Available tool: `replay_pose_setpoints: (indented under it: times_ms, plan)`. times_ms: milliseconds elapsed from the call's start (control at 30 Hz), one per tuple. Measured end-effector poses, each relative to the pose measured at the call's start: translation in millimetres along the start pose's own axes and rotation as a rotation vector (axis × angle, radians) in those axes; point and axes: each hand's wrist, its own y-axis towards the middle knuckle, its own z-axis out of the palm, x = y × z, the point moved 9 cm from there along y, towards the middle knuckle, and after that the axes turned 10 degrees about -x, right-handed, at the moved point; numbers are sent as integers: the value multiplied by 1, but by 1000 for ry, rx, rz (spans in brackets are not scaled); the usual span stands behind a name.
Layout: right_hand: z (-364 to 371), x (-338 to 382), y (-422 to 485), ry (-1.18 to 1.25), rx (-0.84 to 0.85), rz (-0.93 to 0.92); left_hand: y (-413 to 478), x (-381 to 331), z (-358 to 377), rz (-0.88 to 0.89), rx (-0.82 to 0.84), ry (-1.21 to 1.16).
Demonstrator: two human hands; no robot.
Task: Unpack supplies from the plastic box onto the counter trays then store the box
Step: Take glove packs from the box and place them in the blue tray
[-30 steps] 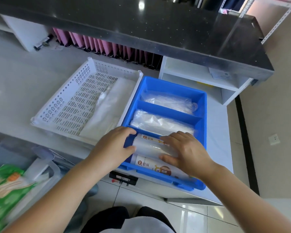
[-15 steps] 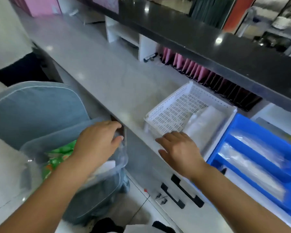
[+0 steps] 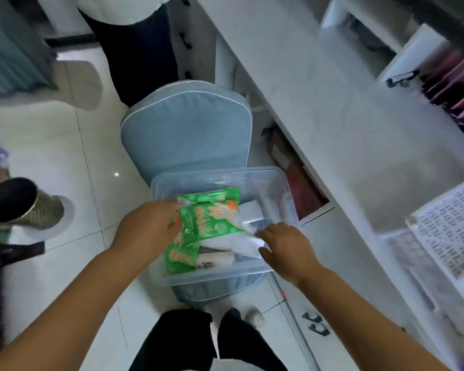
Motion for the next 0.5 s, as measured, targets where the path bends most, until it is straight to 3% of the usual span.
replay_pose_setpoints:
  times_ms: [233,500]
  plan:
    - [79,8,28,91,170,13,-11,61,65,-141,177,-5]
    - [169,-19,75,131,300,34,-5,87,134,-226,241,-9]
